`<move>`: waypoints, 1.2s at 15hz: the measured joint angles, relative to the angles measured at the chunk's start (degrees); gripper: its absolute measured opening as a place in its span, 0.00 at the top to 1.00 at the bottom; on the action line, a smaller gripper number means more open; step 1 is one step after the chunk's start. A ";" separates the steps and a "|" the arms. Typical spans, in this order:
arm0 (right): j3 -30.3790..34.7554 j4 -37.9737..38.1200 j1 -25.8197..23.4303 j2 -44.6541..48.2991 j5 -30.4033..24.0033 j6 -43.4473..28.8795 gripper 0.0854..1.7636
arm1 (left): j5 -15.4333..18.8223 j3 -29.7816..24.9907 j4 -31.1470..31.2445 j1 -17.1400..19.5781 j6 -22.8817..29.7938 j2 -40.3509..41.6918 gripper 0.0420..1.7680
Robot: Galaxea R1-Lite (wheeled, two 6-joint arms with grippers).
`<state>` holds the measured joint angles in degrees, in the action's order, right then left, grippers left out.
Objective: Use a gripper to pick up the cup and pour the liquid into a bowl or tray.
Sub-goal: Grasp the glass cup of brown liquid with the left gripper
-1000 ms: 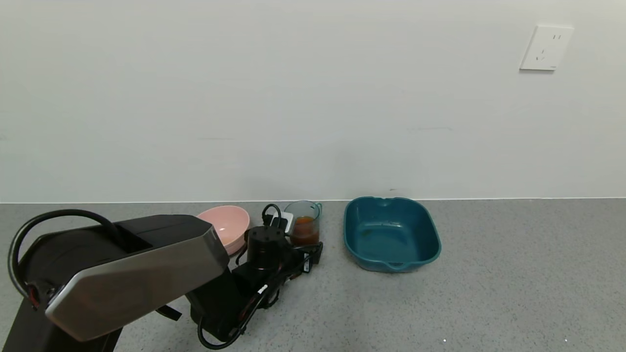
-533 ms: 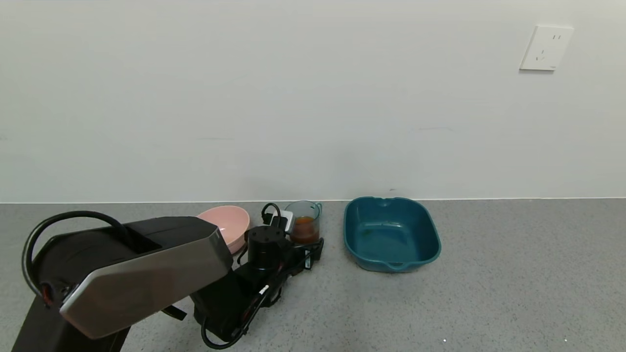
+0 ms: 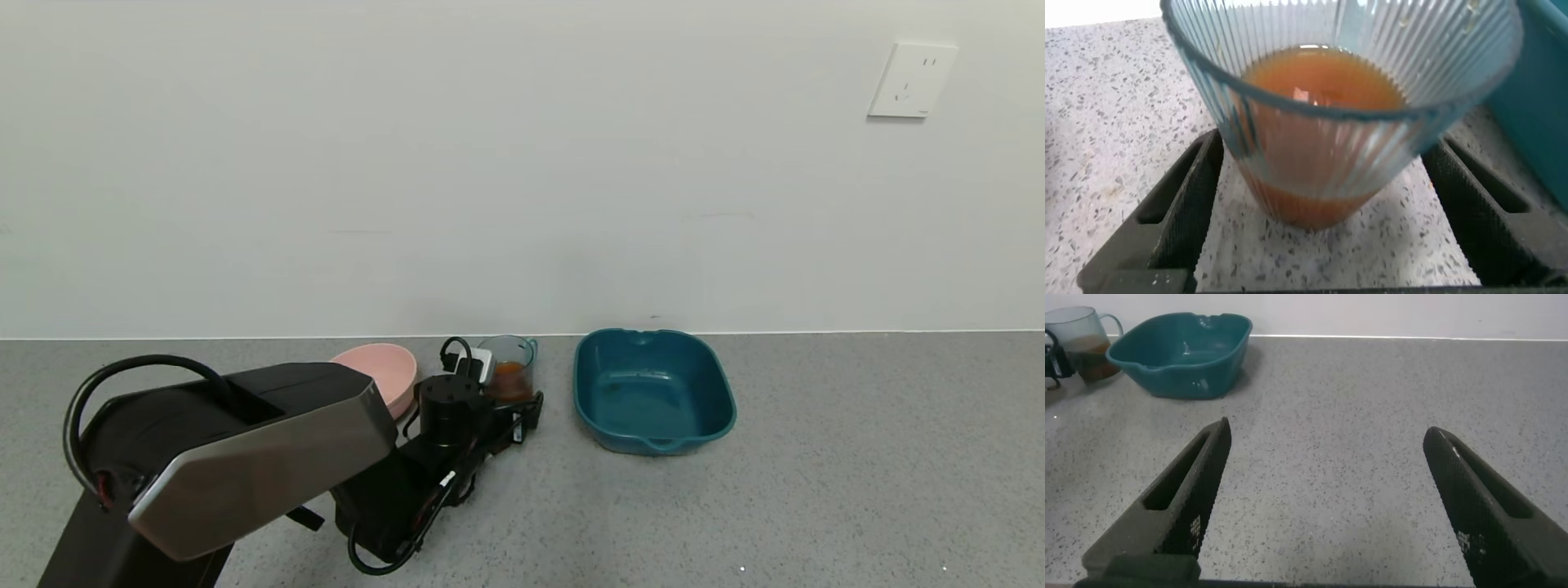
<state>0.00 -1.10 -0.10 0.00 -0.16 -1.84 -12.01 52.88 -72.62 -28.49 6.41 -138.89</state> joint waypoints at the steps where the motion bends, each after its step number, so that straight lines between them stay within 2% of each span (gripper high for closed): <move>1: 0.00 -0.02 0.00 0.00 0.00 0.00 0.03 | -0.37 0.54 -0.01 0.00 0.00 -0.26 0.03; 18: 0.00 0.00 0.00 -0.02 0.00 0.00 0.03 | -0.80 5.39 -0.01 0.41 0.11 -2.93 0.03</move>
<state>0.00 -1.10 -0.10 -0.02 -0.16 -1.84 -12.81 58.27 -72.63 -28.07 6.52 -141.81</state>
